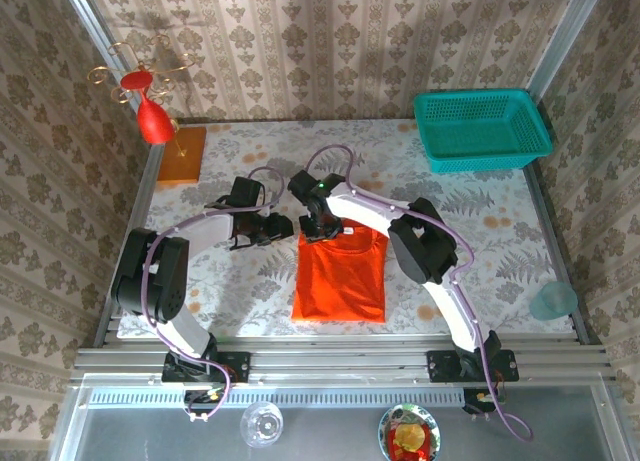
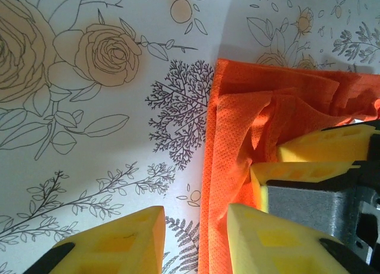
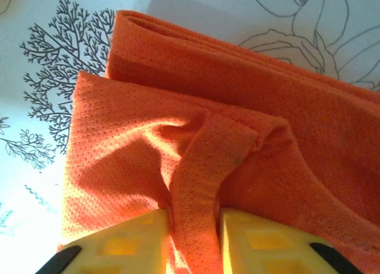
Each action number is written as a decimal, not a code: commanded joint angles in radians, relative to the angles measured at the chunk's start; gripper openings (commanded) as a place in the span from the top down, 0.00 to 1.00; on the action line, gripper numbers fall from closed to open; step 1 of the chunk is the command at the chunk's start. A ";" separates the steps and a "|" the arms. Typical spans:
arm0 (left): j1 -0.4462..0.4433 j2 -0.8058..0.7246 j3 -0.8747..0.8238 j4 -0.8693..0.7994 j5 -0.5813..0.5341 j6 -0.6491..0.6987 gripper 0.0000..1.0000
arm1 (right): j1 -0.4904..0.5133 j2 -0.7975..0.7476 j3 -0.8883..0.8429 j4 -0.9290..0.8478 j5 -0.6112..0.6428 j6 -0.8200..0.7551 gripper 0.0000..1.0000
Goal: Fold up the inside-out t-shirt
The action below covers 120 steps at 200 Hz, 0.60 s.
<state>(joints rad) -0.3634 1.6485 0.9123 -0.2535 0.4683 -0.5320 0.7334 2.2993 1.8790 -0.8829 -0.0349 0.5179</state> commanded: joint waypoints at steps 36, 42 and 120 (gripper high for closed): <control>-0.048 0.085 0.077 -0.003 -0.021 -0.016 0.66 | -0.046 -0.054 -0.118 0.055 -0.046 -0.022 0.88; -0.054 0.094 0.087 -0.007 -0.026 -0.014 0.65 | -0.053 -0.060 -0.132 0.070 -0.059 -0.021 0.89; -0.116 0.208 0.198 -0.030 -0.062 0.001 0.51 | -0.085 -0.079 -0.197 0.132 -0.136 -0.012 0.86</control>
<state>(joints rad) -0.4561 1.8244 1.0729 -0.2619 0.4171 -0.5316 0.6540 2.2200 1.7168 -0.7456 -0.1688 0.4999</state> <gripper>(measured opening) 0.487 0.132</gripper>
